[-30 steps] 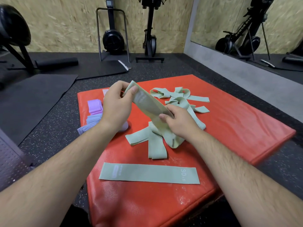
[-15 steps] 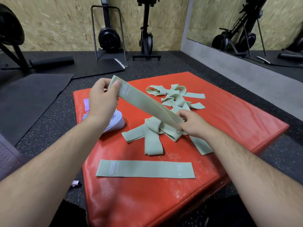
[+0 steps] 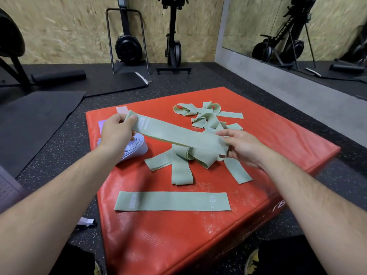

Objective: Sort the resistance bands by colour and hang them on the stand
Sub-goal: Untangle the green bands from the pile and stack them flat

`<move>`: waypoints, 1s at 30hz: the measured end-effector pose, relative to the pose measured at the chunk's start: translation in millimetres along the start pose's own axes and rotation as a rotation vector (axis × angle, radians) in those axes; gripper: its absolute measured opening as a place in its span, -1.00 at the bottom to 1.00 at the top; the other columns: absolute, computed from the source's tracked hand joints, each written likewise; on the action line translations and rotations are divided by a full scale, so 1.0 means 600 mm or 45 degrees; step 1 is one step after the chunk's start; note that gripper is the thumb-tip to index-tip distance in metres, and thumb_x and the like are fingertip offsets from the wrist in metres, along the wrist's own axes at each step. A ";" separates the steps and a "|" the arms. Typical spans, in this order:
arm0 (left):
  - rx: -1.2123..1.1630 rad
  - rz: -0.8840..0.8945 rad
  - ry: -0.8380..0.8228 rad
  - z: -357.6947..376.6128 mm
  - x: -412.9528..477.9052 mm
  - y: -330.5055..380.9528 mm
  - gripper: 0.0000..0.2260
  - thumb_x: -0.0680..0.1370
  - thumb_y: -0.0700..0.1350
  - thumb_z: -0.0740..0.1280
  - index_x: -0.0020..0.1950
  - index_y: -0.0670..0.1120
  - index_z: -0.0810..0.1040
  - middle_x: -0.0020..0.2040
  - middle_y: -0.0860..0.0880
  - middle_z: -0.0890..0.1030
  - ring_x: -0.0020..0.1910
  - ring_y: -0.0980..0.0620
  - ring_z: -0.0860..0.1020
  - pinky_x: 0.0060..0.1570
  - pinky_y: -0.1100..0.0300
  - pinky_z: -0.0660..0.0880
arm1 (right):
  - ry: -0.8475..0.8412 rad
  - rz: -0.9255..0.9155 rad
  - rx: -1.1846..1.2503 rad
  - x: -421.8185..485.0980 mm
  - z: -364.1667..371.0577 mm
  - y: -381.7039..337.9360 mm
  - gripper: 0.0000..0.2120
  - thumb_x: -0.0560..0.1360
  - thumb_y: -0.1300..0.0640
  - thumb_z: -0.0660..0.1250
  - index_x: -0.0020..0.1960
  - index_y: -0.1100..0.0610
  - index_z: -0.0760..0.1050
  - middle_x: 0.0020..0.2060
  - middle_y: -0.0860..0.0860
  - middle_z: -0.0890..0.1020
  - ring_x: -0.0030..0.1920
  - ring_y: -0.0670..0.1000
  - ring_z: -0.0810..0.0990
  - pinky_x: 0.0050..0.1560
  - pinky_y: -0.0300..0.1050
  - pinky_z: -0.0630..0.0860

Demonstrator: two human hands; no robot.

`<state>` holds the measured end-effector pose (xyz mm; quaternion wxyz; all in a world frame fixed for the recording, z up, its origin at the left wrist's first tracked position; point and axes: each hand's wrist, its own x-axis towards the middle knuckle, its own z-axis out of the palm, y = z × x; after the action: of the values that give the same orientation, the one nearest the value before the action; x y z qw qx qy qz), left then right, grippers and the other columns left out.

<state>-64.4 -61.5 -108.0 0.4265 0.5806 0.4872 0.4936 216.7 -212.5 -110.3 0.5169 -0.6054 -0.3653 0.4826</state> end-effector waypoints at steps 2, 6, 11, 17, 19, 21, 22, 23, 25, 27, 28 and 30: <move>-0.029 -0.014 -0.012 -0.001 -0.004 -0.002 -0.79 0.62 -0.07 0.31 0.05 -0.22 0.56 -0.31 -0.07 0.50 -0.41 0.06 0.42 -0.31 0.21 0.44 | 0.014 0.037 0.068 -0.004 0.003 -0.003 -0.77 0.65 0.35 0.13 0.13 0.29 0.57 -0.07 0.13 0.70 -0.15 0.03 0.70 -0.14 0.01 0.67; -0.064 -0.033 -0.026 -0.002 -0.015 -0.003 -0.82 0.62 -0.08 0.31 0.01 -0.20 0.55 -0.33 -0.07 0.50 -0.44 0.06 0.42 -0.30 0.17 0.43 | -0.038 0.060 0.201 -0.015 0.010 -0.011 -0.70 0.70 0.12 0.15 0.24 0.29 0.54 -0.03 0.09 0.71 -0.19 -0.04 0.69 -0.27 -0.14 0.61; -0.068 -0.052 -0.035 -0.007 -0.031 -0.002 -0.84 0.63 -0.09 0.30 -0.03 -0.18 0.52 -0.36 -0.06 0.48 -0.51 0.10 0.41 -0.37 0.23 0.36 | -0.121 0.034 0.144 -0.028 0.012 -0.007 -0.47 0.45 -0.07 0.43 0.20 0.34 0.52 -0.20 0.09 0.57 -0.30 -0.06 0.50 -0.28 -0.18 0.57; 0.006 -0.046 0.023 -0.030 -0.063 -0.009 -0.88 0.61 -0.08 0.32 -0.03 -0.13 0.51 -0.25 -0.02 0.50 -0.37 0.06 0.43 -0.37 0.18 0.37 | 0.047 0.093 -0.238 -0.048 0.004 0.015 -0.74 0.54 0.30 0.41 0.21 0.24 0.51 -0.08 0.16 0.63 -0.27 -0.03 0.64 -0.18 -0.10 0.67; 0.064 -0.048 0.023 -0.045 -0.078 -0.014 -0.85 0.58 -0.08 0.36 -0.16 -0.08 0.50 -0.27 0.01 0.49 -0.33 0.07 0.41 -0.34 0.18 0.33 | 0.105 0.095 -0.328 -0.060 -0.001 0.020 -0.70 0.53 0.31 0.43 0.23 0.22 0.49 -0.07 0.17 0.64 -0.24 0.00 0.65 -0.19 -0.07 0.67; 0.147 -0.056 -0.028 -0.064 -0.094 -0.021 -0.81 0.56 -0.09 0.40 -0.24 -0.06 0.51 -0.32 0.02 0.48 -0.36 0.07 0.39 -0.34 0.18 0.32 | 0.118 0.089 -0.414 -0.073 -0.005 0.026 -0.69 0.51 0.33 0.43 0.23 0.22 0.49 -0.10 0.16 0.66 -0.23 0.01 0.65 -0.25 -0.14 0.63; 0.192 -0.064 -0.076 -0.074 -0.102 -0.025 -0.81 0.54 -0.08 0.42 -0.24 -0.08 0.53 -0.34 0.02 0.49 -0.38 0.05 0.39 -0.34 0.17 0.32 | 0.115 0.095 -0.449 -0.080 -0.007 0.029 -0.70 0.51 0.35 0.42 0.22 0.23 0.50 -0.12 0.15 0.66 -0.24 -0.01 0.65 -0.27 -0.19 0.60; 0.233 -0.077 -0.131 -0.085 -0.109 -0.029 -0.81 0.52 -0.08 0.44 -0.24 -0.10 0.55 -0.36 0.01 0.49 -0.39 0.03 0.38 -0.35 0.16 0.32 | 0.103 0.106 -0.483 -0.087 -0.011 0.031 -0.71 0.52 0.37 0.41 0.22 0.24 0.51 -0.13 0.14 0.66 -0.24 -0.01 0.64 -0.28 -0.21 0.59; 0.298 -0.109 -0.251 -0.106 -0.123 -0.036 -0.81 0.50 -0.08 0.47 -0.24 -0.13 0.58 -0.39 0.01 0.49 -0.39 0.03 0.39 -0.37 0.18 0.32 | 0.064 0.140 -0.547 -0.099 -0.017 0.038 -0.74 0.53 0.40 0.37 0.21 0.26 0.54 -0.10 0.18 0.67 -0.19 0.02 0.64 -0.21 -0.18 0.59; 0.368 -0.146 -0.345 -0.123 -0.136 -0.044 -0.84 0.48 -0.11 0.50 -0.22 -0.16 0.61 -0.41 0.02 0.51 -0.39 0.06 0.41 -0.38 0.20 0.32 | 0.035 0.159 -0.589 -0.109 -0.019 0.042 -0.76 0.53 0.40 0.37 0.18 0.27 0.56 -0.08 0.21 0.68 -0.15 0.05 0.65 -0.15 -0.14 0.60; 0.390 -0.160 -0.376 -0.128 -0.142 -0.048 -0.85 0.48 -0.13 0.50 -0.20 -0.18 0.62 -0.40 0.00 0.52 -0.38 0.05 0.42 -0.38 0.20 0.34 | 0.031 0.159 -0.601 -0.112 -0.019 0.045 -0.77 0.51 0.39 0.40 0.16 0.27 0.56 -0.12 0.19 0.68 -0.19 0.03 0.65 -0.18 -0.17 0.60; 0.402 -0.206 -0.419 -0.135 -0.150 -0.061 -0.86 0.49 -0.17 0.49 -0.20 -0.20 0.60 -0.38 -0.05 0.52 -0.39 0.04 0.43 -0.43 0.23 0.39 | 0.034 0.148 -0.621 -0.118 -0.014 0.052 -0.78 0.48 0.39 0.44 0.12 0.29 0.57 -0.26 0.12 0.64 -0.34 -0.03 0.62 -0.32 -0.26 0.56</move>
<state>-153.4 -143.5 -145.8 0.4422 0.6719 0.5271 0.2742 204.2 -287.7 -126.5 0.3317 -0.7386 -0.4285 0.4011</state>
